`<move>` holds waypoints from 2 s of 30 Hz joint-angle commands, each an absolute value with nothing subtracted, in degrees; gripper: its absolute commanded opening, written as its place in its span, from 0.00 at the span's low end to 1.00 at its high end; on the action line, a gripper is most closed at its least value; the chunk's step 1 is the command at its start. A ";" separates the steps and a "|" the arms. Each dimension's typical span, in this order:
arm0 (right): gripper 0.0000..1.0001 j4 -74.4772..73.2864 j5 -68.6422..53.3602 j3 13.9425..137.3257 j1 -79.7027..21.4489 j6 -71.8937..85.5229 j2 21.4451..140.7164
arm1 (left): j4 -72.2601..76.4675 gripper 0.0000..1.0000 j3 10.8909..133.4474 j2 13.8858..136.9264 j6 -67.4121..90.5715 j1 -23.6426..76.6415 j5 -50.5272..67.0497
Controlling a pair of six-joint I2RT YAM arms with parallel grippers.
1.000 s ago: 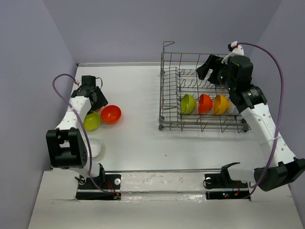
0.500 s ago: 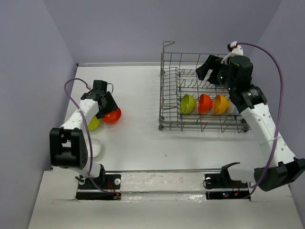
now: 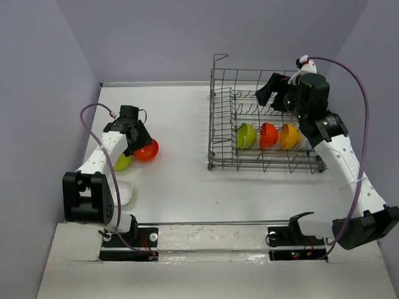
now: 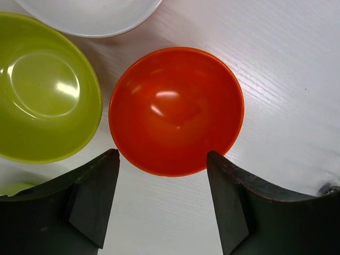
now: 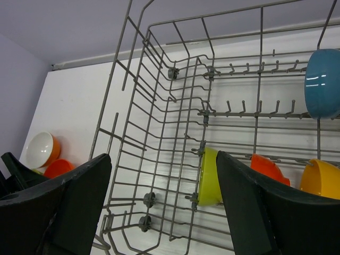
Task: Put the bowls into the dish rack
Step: Pick up the bowl from the corner of the board.
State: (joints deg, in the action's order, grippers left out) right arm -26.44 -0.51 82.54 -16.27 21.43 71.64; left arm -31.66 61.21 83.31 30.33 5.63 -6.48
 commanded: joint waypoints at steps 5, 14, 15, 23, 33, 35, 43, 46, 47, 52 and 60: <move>0.85 -23.64 -1.58 82.79 -16.79 20.39 70.84 | -32.96 0.76 60.82 80.51 30.85 5.54 -7.12; 0.85 -23.82 -1.49 82.79 -16.79 20.30 70.93 | -31.91 0.76 59.06 80.51 31.46 5.45 -6.68; 0.85 -23.82 -1.41 82.71 -16.79 20.30 70.93 | -31.64 0.76 58.80 80.59 31.46 5.45 -6.59; 0.85 -23.82 -1.41 82.79 -16.79 20.30 71.02 | -30.32 0.76 57.22 81.12 31.82 5.19 -5.89; 0.85 -23.99 -1.41 82.71 -16.79 20.21 71.19 | -28.57 0.76 56.60 82.35 32.26 5.10 -5.45; 0.85 -23.91 -1.32 82.79 -16.79 20.21 71.19 | -28.30 0.76 56.60 83.05 32.26 5.10 -5.36; 0.85 -24.08 -1.32 82.88 -16.79 20.13 71.63 | -27.42 0.76 56.34 83.76 32.17 4.75 -5.63; 0.86 -23.99 -1.41 82.88 -16.79 20.13 71.72 | -27.51 0.76 56.25 83.67 32.08 4.57 -5.62; 0.85 -23.91 -1.41 82.88 -16.79 20.13 71.72 | -27.60 0.76 56.16 83.58 31.99 4.48 -5.54; 0.85 -24.00 -1.49 82.79 -16.79 20.13 71.98 | -27.42 0.76 55.46 83.58 31.64 3.87 -5.01; 0.86 -24.26 -1.32 82.97 -16.79 19.95 71.89 | -26.28 0.76 55.11 84.64 31.82 3.34 -4.04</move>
State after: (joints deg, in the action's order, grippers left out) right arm -26.48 -0.69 82.54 -16.27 20.75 72.14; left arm -27.33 55.61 83.70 31.99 3.64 -4.71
